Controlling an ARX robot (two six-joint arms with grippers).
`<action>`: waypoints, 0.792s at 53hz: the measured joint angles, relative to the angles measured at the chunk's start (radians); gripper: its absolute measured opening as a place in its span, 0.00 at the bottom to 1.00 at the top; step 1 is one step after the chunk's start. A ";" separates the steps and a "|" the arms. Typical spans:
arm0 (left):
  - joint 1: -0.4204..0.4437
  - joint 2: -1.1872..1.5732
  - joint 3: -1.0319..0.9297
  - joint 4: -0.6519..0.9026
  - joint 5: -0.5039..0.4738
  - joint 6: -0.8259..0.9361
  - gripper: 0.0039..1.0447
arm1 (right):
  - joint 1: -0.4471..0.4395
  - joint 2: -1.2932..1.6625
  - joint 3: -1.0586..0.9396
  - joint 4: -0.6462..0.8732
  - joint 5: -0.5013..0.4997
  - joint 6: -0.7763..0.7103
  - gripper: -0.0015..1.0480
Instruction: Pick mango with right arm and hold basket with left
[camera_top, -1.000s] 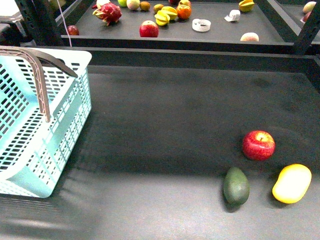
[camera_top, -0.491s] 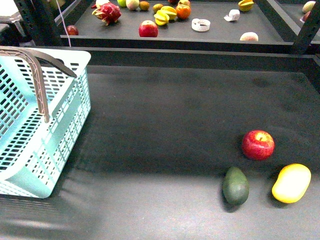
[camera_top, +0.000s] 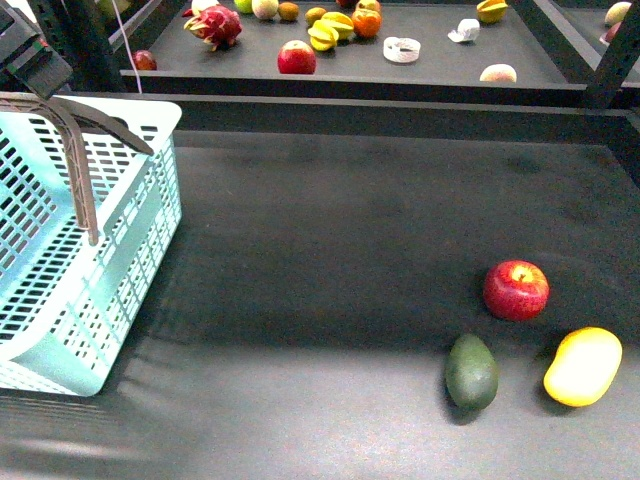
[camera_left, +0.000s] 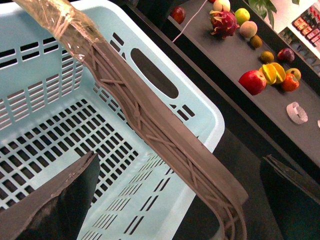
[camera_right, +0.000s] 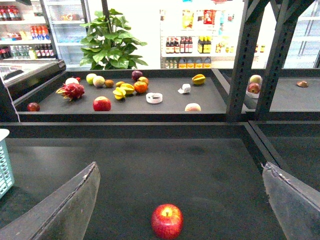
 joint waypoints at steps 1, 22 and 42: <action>0.006 0.009 0.008 0.001 0.009 -0.010 0.95 | 0.000 0.000 0.000 0.000 0.000 0.000 0.92; 0.108 0.080 0.118 0.013 0.080 -0.222 0.95 | 0.000 0.000 0.000 0.000 0.000 0.000 0.92; 0.122 0.134 0.153 0.026 0.095 -0.261 0.81 | 0.000 0.000 0.000 0.000 0.000 0.000 0.92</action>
